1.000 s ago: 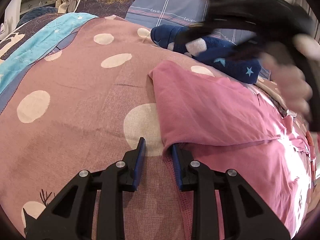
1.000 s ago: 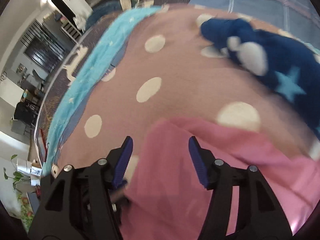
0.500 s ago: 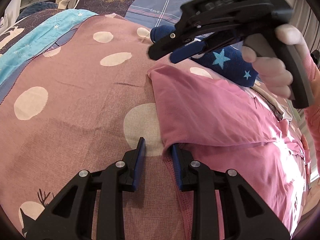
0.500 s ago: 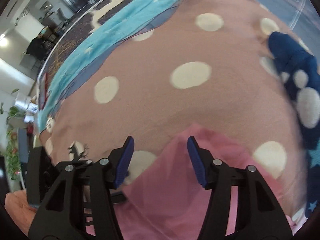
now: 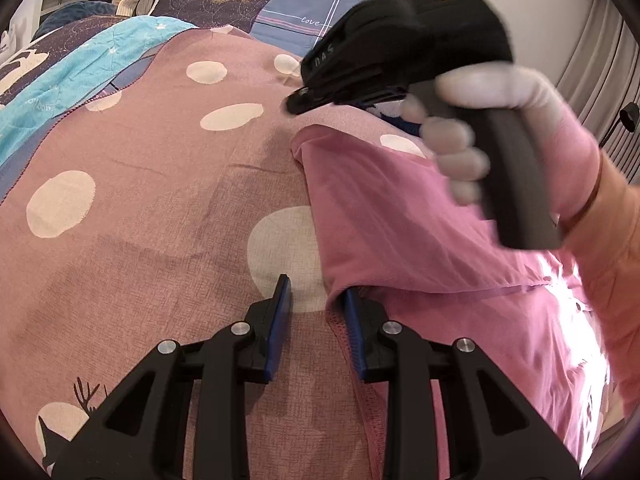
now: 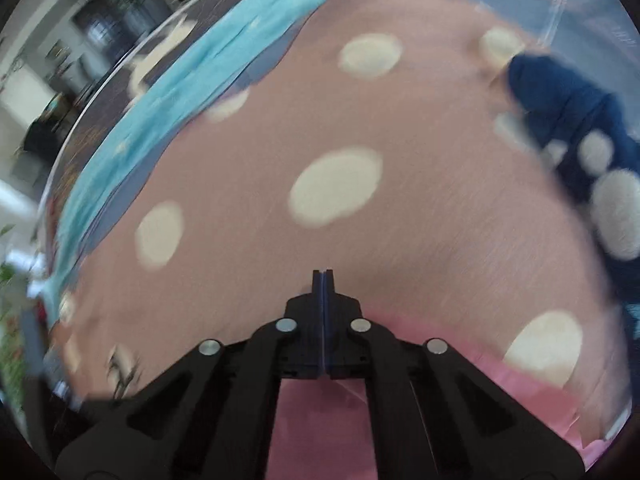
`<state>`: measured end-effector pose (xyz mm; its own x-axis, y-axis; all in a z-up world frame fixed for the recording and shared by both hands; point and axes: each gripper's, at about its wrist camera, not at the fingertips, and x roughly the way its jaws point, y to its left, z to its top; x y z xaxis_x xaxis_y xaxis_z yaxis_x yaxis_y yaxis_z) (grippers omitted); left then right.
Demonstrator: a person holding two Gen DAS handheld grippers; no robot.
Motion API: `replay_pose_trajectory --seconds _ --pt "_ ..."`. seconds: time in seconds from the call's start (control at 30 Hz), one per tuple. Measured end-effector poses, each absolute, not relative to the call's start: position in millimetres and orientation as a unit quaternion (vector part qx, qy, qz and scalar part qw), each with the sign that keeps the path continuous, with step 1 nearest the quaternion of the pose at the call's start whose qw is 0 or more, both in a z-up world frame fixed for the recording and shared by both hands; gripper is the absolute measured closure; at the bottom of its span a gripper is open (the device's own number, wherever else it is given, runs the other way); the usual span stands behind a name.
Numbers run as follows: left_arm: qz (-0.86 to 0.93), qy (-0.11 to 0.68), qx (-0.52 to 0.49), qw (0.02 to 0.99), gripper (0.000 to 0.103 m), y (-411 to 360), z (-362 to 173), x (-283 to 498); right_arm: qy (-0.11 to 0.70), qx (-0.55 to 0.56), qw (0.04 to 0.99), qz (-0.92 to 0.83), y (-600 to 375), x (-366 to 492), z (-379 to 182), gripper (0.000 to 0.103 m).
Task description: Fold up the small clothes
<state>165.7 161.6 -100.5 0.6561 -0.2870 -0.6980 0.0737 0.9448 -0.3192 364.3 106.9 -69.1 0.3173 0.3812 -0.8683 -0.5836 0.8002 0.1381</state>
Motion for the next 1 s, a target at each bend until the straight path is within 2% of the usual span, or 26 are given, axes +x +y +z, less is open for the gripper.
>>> replay_pose_trajectory --seconds 0.1,0.23,0.3,0.4,0.47,0.57,0.6,0.67,0.73,0.8,0.83,0.87,0.93,1.0 --pt "-0.101 0.402 -0.134 0.9 0.074 162 -101 166 0.504 -0.062 0.818 0.272 88 366 -68 0.1" --pt "-0.096 0.402 -0.124 0.902 0.074 158 -100 165 0.501 -0.093 0.802 0.312 69 338 -55 0.099" --pt "-0.092 0.403 -0.117 0.903 0.074 156 -99 165 0.528 -0.098 0.775 0.333 65 330 -57 0.098" --pt "-0.09 0.403 -0.111 0.904 0.074 154 -98 164 0.545 -0.126 0.772 0.301 77 325 -74 0.093" --pt "-0.095 0.403 -0.122 0.902 0.074 158 -99 165 0.55 -0.104 0.775 0.294 82 330 -78 0.09" --pt "-0.097 0.404 -0.126 0.901 0.074 159 -100 165 0.536 -0.083 0.787 0.295 89 338 -70 0.076" --pt "-0.095 0.404 -0.123 0.902 0.074 158 -99 165 0.526 -0.098 0.792 0.294 95 337 -64 0.074" --pt "-0.094 0.404 -0.119 0.902 0.074 157 -99 165 0.518 -0.136 0.792 0.292 107 337 -60 0.06" --pt "-0.097 0.404 -0.124 0.901 0.074 158 -99 164 0.522 -0.187 0.778 0.294 123 339 -63 0.052" --pt "-0.099 0.403 -0.129 0.9 0.074 160 -100 164 0.531 -0.234 0.764 0.28 138 343 -76 0.056" --pt "-0.099 0.403 -0.13 0.9 0.074 160 -99 165 0.534 -0.245 0.761 0.275 141 344 -80 0.09" --pt "-0.1 0.403 -0.131 0.9 0.074 160 -99 165 0.539 -0.253 0.756 0.272 145 345 -84 0.099" --pt "-0.101 0.403 -0.133 0.9 0.074 160 -99 164 0.518 -0.252 0.774 0.265 147 346 -82 0.1" --pt "-0.102 0.403 -0.135 0.9 0.074 161 -100 163 0.515 -0.201 0.794 0.253 136 355 -79 0.1"
